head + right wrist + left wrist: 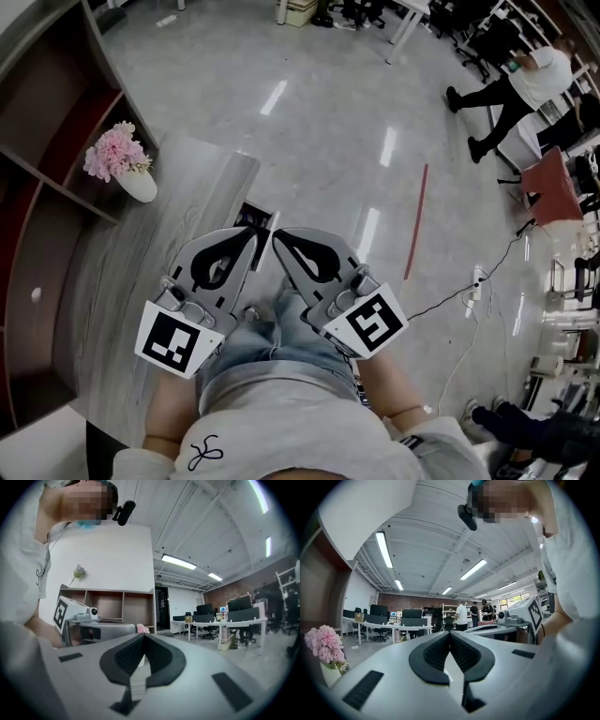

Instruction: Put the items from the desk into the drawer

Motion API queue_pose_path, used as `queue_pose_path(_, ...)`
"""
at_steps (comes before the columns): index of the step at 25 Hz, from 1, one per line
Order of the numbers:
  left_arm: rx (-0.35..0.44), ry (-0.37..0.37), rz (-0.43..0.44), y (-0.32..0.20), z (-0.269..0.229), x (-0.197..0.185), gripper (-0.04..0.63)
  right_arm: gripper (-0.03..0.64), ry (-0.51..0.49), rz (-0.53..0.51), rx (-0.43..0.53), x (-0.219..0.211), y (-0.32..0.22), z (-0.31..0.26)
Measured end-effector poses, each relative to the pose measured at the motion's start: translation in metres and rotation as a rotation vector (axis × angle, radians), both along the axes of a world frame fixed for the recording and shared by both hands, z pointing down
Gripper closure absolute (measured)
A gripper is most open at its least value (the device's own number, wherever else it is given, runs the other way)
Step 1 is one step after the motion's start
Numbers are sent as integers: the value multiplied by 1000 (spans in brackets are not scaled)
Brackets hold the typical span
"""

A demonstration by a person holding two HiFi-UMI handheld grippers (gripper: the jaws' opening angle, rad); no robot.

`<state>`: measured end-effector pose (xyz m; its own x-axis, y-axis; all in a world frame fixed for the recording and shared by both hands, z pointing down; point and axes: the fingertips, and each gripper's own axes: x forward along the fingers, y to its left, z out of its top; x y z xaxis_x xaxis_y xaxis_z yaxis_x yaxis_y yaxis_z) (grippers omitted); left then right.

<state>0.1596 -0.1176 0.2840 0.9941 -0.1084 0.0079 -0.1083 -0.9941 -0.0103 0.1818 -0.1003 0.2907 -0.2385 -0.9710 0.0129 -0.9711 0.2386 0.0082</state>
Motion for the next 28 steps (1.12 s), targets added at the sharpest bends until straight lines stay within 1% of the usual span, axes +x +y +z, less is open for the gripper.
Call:
queue_pose_path(4, -2, -5, -8, -1, 1, -7, 584, 609, -7, -17, 11, -9, -1, -7)
queue_pose_path(11, -13, 7, -19, -4, 0, -17, 584, 609, -32, -48, 18, -23, -5, -15)
queue_pose_path(28, -9, 31, -41, -21, -2, -31, 584, 609, -26, -80, 0, -40, -23, -17)
